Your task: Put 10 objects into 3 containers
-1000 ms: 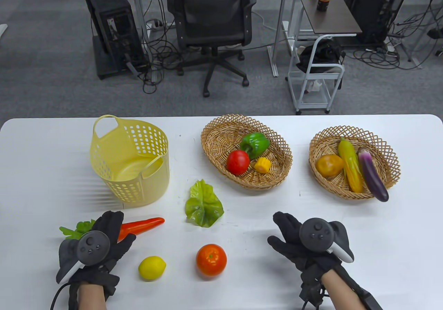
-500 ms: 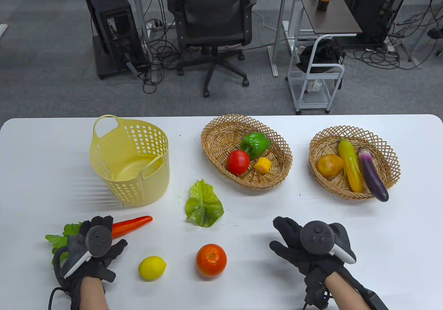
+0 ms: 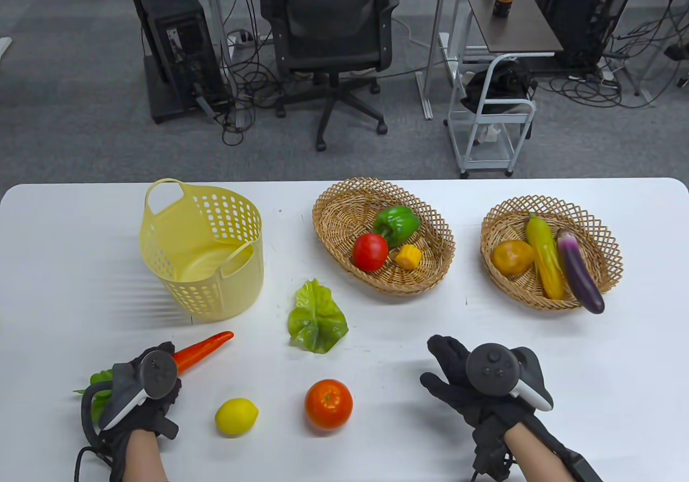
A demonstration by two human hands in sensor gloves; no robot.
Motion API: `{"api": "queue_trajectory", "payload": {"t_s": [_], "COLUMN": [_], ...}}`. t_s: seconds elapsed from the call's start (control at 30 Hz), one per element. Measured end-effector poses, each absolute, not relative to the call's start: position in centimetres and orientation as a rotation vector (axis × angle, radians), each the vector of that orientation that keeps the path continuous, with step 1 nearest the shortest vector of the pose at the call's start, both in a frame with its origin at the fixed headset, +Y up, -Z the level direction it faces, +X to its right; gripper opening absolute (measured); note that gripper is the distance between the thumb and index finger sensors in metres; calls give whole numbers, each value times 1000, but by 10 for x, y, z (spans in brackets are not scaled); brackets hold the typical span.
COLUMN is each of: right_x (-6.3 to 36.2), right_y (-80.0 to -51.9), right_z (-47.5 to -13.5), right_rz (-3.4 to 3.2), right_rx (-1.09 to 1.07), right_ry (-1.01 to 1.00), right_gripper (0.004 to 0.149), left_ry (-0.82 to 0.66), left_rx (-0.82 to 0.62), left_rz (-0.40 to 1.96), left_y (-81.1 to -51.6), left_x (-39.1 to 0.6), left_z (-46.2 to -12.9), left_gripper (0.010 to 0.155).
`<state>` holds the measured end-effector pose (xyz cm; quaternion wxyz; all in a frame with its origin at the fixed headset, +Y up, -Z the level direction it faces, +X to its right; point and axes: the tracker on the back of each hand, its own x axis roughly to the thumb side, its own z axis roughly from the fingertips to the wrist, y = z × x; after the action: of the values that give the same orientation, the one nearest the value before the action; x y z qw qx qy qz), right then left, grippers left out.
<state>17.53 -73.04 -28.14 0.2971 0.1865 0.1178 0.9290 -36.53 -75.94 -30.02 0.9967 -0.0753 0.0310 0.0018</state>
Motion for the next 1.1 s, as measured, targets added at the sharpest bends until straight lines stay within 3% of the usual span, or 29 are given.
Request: {"api": "queue_trajectory", "payload": {"t_s": [0.3, 0.53, 0.7, 0.8, 0.97, 1.1], "right_x": [176, 178, 178, 178, 179, 180], "right_y": [-730, -726, -726, -726, -726, -726], "right_z": [-281, -279, -279, -279, -280, -280], "right_rz": [2457, 2443, 2439, 2441, 2441, 2441], "right_rx": [493, 501, 504, 498, 480, 468], "right_ry": [296, 254, 254, 255, 259, 259], "right_gripper": [74, 74, 74, 74, 73, 73], "left_ry": [-138, -212, -126, -53, 70, 99], "left_rx": [97, 354, 304, 250, 111, 54], "left_rz": [199, 421, 408, 341, -41, -109], "left_y": [-725, -668, -628, -620, -607, -596], "left_x": [-350, -333, -330, -332, -320, -310], "left_z": [-289, -284, -301, -319, -354, -373], "left_gripper": [70, 75, 80, 80, 78, 77]}}
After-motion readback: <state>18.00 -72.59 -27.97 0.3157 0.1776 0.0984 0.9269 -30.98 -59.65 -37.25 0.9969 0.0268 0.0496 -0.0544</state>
